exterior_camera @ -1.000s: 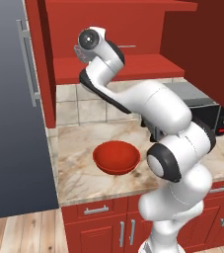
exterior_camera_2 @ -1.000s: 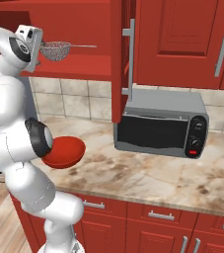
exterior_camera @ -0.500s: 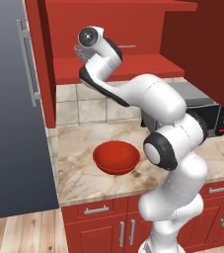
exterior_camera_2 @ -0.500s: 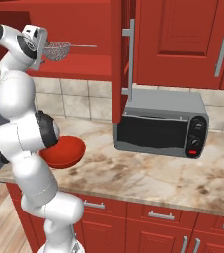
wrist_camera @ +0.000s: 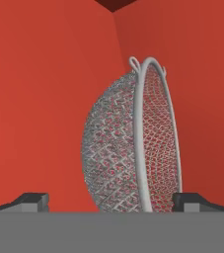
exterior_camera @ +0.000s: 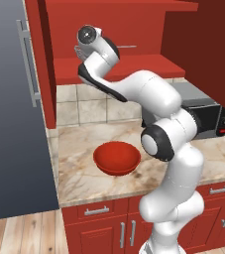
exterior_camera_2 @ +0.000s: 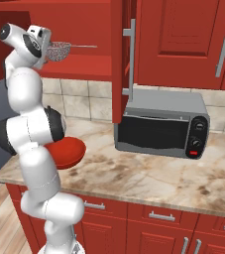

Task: Open the cabinet and setup a tea strainer by placing it in the bowl upright.

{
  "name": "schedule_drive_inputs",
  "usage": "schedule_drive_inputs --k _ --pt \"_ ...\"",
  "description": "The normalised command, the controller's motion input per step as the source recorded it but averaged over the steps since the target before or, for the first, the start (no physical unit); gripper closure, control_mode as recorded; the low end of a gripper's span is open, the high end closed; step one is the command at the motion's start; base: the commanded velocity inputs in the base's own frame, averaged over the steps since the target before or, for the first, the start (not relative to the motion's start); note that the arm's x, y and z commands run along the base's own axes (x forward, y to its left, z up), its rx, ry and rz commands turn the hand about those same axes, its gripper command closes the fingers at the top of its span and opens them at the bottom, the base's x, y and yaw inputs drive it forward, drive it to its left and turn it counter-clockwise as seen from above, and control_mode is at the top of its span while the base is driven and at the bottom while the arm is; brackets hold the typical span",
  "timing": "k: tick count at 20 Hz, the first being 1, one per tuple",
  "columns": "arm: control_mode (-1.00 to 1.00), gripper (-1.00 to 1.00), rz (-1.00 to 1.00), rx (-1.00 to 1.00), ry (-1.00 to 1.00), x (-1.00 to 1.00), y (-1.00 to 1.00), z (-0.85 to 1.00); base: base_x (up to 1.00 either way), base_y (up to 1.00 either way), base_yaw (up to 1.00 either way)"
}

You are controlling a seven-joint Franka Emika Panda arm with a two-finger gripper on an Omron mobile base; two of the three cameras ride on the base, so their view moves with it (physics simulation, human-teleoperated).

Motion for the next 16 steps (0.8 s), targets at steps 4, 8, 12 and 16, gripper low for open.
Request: schedule_drive_inputs --k 4,8,12,16 --pt "-1.00 -1.00 0.03 0.00 0.03 0.31 0.11 -0.01 0.00 0.00 0.00" --pt "-1.00 -1.00 0.05 0.00 0.02 0.29 0.23 0.00 0.00 0.00 0.00" --pt "-1.00 -1.00 0.05 0.00 0.00 0.21 0.21 0.00 0.00 0.00 0.00" --pt "-1.00 -1.00 0.03 0.00 0.01 0.14 0.19 0.00 0.00 0.00 0.00"
